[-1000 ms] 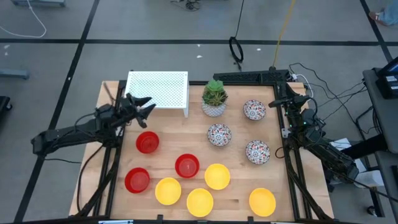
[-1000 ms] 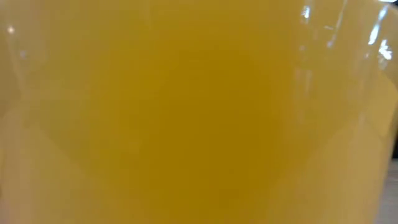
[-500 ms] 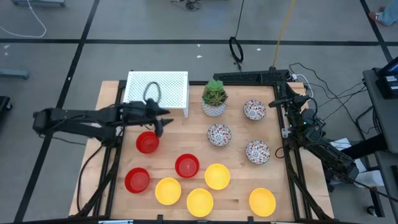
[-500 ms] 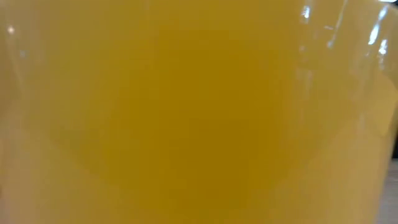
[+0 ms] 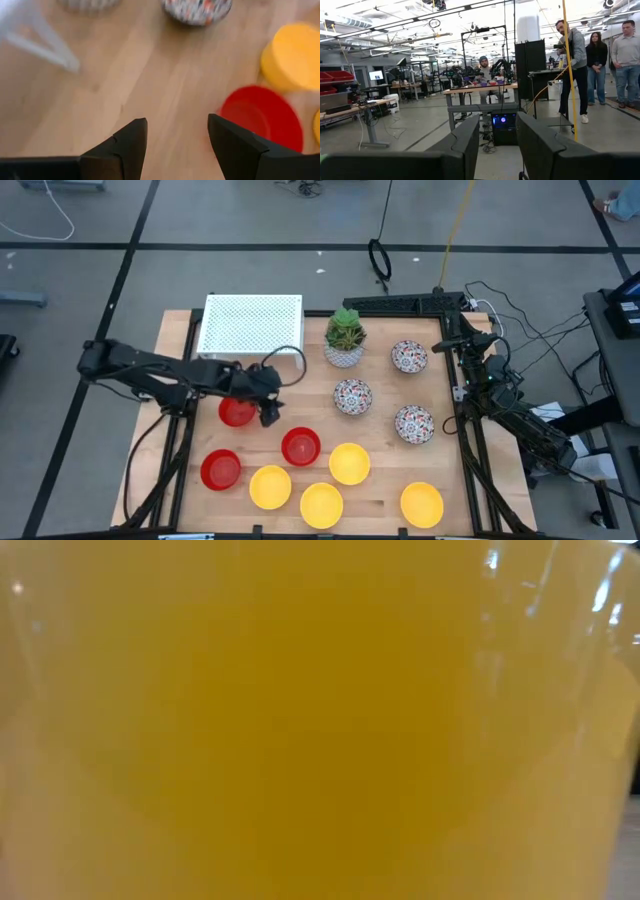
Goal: Pick & Place Mini bowls
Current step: Put the red bowl on the shelf
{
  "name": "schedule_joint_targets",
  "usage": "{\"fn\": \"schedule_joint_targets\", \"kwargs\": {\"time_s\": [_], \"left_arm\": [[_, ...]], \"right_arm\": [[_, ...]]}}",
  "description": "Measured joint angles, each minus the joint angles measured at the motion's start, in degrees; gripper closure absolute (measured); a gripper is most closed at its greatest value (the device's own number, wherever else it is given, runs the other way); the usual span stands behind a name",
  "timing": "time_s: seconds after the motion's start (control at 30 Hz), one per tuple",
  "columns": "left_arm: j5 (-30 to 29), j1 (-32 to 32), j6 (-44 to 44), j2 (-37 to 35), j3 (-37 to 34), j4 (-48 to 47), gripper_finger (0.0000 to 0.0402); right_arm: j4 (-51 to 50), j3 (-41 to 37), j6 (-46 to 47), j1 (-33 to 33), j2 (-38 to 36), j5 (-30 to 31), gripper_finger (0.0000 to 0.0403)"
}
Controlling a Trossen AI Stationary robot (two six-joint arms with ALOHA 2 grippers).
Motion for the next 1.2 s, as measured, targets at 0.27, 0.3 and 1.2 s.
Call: {"fn": "schedule_joint_targets", "kwargs": {"time_s": [0.27,0.3,1.2], "left_arm": [[1.62,-4.26,-10.39,4.72,0.59,-4.73,0.0190],[1.69,-4.77,-11.27,4.96,0.59,-5.44,0.0190],[5.86,-6.32,-17.91,18.05,0.59,-26.56,0.0190]], "right_arm": [[-0.02,-0.02,0.00,0.00,0.00,0.01,0.0286],[-0.03,0.00,0.00,0.00,0.00,-0.01,0.0286],[0.00,0.00,0.00,0.00,0.00,-0.01,0.0286]]}}
